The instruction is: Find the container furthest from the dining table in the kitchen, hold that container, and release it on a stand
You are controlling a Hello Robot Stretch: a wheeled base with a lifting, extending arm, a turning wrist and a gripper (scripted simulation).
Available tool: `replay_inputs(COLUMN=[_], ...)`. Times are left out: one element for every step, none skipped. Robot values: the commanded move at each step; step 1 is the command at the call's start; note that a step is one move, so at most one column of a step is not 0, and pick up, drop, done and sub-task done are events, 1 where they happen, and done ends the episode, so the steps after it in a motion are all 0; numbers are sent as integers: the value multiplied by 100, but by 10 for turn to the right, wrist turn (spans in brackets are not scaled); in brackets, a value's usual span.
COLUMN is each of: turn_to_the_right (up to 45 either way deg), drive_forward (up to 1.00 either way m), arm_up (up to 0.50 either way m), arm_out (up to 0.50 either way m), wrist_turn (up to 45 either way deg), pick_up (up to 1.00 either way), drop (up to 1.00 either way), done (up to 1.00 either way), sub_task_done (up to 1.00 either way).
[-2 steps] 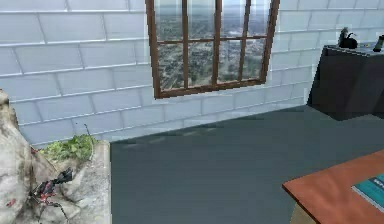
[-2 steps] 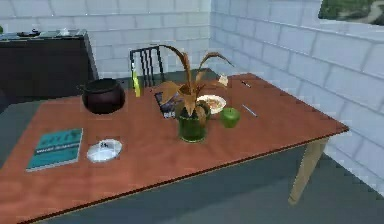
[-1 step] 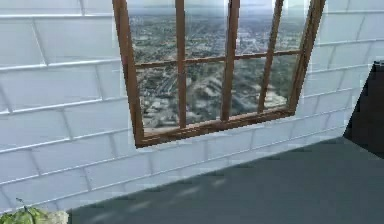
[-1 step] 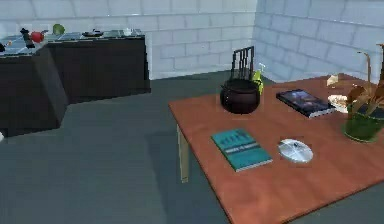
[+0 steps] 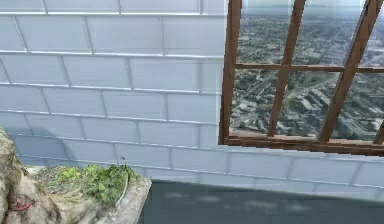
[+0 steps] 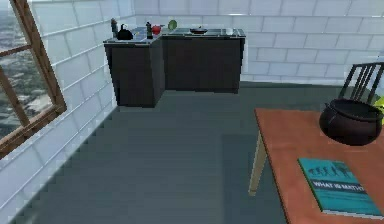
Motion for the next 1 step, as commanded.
replay_inputs(turn_to_the_right=[0], drive_forward=[5], arm_up=[0], arm_out=[0], wrist_turn=[0], pick_up=[0], drop=[0], done=[0], sub_task_done=[0])
